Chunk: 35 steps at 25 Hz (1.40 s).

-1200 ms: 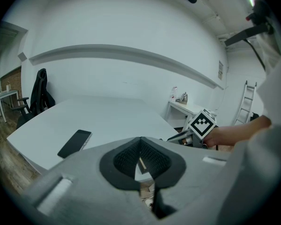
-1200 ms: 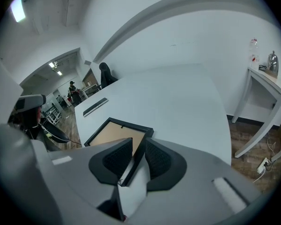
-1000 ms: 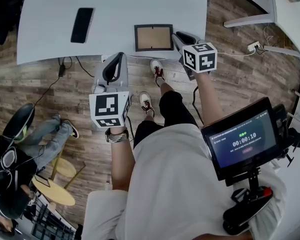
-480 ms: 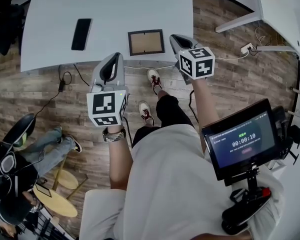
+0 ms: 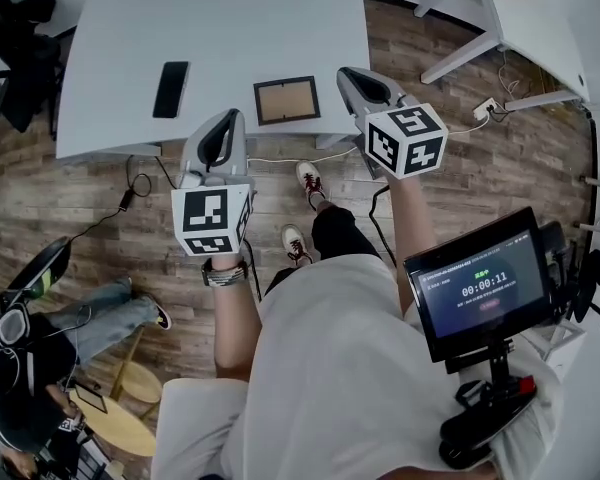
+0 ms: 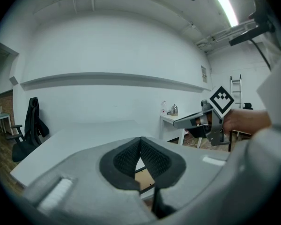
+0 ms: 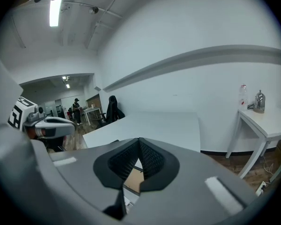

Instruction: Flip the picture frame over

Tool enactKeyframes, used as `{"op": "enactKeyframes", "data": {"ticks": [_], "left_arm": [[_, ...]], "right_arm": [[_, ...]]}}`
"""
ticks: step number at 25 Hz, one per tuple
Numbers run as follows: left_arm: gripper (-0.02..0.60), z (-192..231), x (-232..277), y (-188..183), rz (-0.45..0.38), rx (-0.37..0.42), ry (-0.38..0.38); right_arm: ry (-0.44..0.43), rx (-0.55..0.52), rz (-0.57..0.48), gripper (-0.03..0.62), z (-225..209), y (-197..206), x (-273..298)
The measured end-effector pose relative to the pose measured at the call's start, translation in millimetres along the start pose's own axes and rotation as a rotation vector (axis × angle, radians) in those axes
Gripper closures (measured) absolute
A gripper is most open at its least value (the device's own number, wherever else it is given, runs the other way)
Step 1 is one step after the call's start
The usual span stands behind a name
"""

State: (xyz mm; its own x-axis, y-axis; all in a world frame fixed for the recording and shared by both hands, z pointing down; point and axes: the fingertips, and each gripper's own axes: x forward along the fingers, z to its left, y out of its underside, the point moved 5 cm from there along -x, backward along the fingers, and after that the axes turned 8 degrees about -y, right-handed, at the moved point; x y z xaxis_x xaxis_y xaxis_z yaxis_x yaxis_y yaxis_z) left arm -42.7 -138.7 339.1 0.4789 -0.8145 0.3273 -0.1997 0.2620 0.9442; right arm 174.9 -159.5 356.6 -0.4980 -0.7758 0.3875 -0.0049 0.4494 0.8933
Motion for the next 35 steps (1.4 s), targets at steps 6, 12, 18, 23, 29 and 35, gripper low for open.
{"op": "enactKeyframes", "data": {"ticks": [6,12,18,23,29,35], "left_arm": [[0.578,-16.6,-44.5,-42.6,-0.084,0.053,0.007],[0.578,-25.2,-60.1,-81.6,-0.168,0.114,0.018],[0.578,-22.9,-52.9,-106.3,-0.230,0.158,0.034],[0.578,-17.5,-50.5,-128.3,-0.284,0.197,0.033],[0.578,-17.8,-54.9,-146.3,-0.327,0.246,0.030],[0.578,-16.5,-60.2,-154.2,-0.350,0.259,0.022]], "right_arm": [[0.014,-0.077,-0.100,0.591,39.3,-39.3,-63.1],[0.015,-0.123,-0.185,0.591,55.6,-70.5,-96.1],[0.000,-0.155,-0.268,0.591,63.1,-102.1,-106.2],[0.018,-0.209,-0.314,0.591,69.1,-124.6,-116.4],[0.038,-0.251,-0.339,0.591,72.8,-141.0,-123.4],[0.029,-0.275,-0.350,0.592,78.5,-148.6,-124.1]]}}
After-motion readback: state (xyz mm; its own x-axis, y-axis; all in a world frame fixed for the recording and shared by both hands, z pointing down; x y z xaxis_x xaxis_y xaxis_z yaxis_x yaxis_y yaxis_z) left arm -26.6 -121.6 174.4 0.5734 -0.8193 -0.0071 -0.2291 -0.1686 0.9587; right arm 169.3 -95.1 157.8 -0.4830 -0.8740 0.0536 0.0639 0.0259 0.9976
